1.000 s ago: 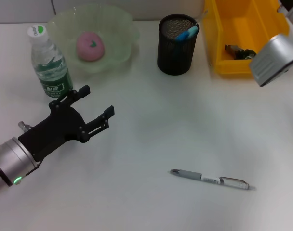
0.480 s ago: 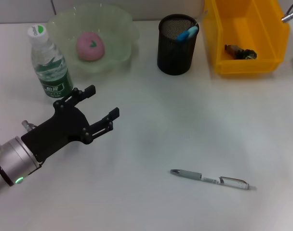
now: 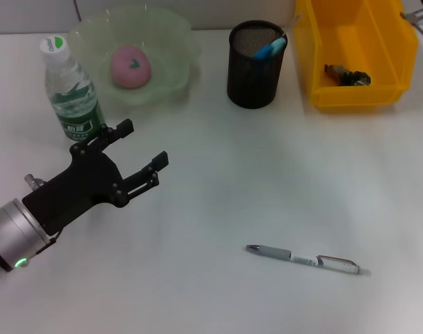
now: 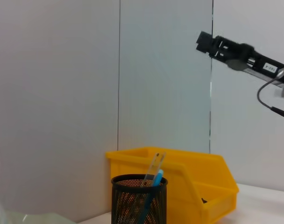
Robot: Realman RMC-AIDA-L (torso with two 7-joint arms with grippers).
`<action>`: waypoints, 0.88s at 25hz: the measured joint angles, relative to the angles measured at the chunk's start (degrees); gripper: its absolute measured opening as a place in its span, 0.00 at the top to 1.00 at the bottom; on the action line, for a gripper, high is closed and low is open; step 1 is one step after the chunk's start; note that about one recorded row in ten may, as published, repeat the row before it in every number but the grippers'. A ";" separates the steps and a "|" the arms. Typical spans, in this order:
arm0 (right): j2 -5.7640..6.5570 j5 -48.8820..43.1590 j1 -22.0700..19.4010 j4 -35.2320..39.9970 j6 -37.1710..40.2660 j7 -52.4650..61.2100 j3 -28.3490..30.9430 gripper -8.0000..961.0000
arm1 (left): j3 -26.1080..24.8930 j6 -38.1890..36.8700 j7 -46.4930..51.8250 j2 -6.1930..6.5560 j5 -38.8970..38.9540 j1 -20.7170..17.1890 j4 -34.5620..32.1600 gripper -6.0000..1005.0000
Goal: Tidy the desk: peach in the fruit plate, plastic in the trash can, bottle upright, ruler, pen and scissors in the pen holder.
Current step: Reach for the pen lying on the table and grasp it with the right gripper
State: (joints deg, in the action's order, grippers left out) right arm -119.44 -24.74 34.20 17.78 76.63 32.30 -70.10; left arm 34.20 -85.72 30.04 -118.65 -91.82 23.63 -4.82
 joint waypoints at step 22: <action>8.02 -36.22 -5.30 5.00 15.52 54.97 -2.54 0.36 | 0.32 0.63 0.01 0.04 -0.30 -0.57 -0.13 0.18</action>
State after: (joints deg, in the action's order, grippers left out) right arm -111.42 -60.96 28.90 22.78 92.14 87.27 -72.64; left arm 34.52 -85.09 30.06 -118.60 -92.11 23.07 -4.95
